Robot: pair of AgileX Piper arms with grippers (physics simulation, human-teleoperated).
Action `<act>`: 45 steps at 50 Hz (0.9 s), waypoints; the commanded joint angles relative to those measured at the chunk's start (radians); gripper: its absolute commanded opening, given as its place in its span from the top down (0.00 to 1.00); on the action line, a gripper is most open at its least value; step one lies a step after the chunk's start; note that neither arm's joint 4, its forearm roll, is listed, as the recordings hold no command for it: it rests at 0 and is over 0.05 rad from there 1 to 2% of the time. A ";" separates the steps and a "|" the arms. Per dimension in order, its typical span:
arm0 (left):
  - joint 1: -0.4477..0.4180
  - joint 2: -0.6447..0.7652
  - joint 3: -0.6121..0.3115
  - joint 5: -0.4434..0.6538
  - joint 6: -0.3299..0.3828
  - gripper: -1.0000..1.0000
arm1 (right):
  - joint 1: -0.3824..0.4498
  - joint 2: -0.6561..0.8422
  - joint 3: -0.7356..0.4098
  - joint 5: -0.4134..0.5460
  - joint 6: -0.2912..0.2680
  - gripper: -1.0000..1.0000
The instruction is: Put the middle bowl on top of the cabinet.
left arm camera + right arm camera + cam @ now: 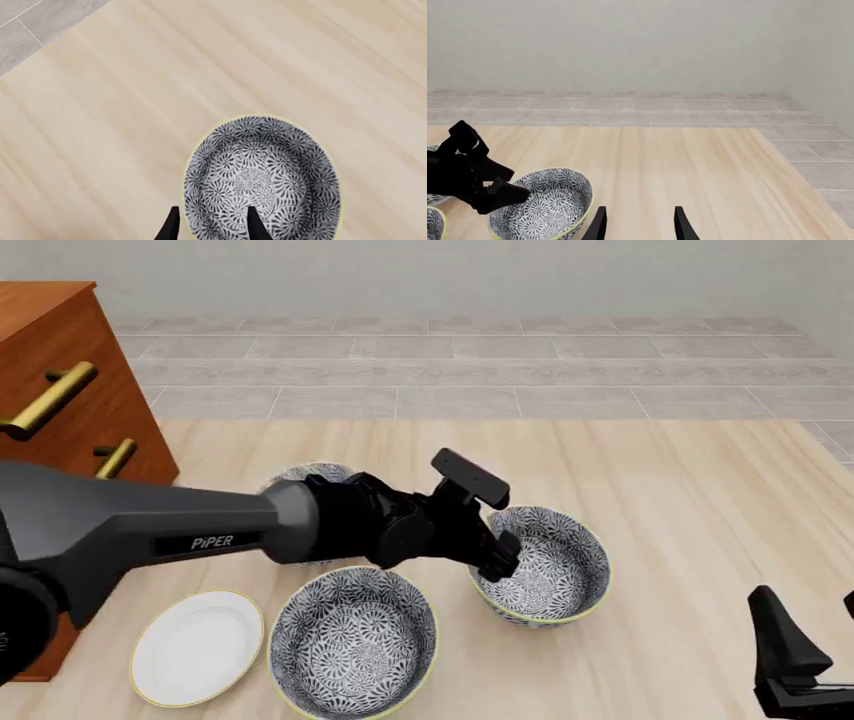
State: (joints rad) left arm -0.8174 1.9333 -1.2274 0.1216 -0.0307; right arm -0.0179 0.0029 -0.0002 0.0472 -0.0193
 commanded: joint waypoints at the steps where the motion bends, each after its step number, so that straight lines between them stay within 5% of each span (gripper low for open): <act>1: 0.002 0.022 -0.002 -0.011 -0.014 0.00 | -0.002 -0.001 0.000 0.003 0.000 0.00; 45: 0.010 0.116 0.003 -0.068 -0.040 0.00 | -0.005 -0.003 0.000 0.009 0.003 0.00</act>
State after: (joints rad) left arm -0.8030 2.0286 -1.2303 0.0681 -0.0617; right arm -0.0236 0.0004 -0.0001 0.0538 -0.0158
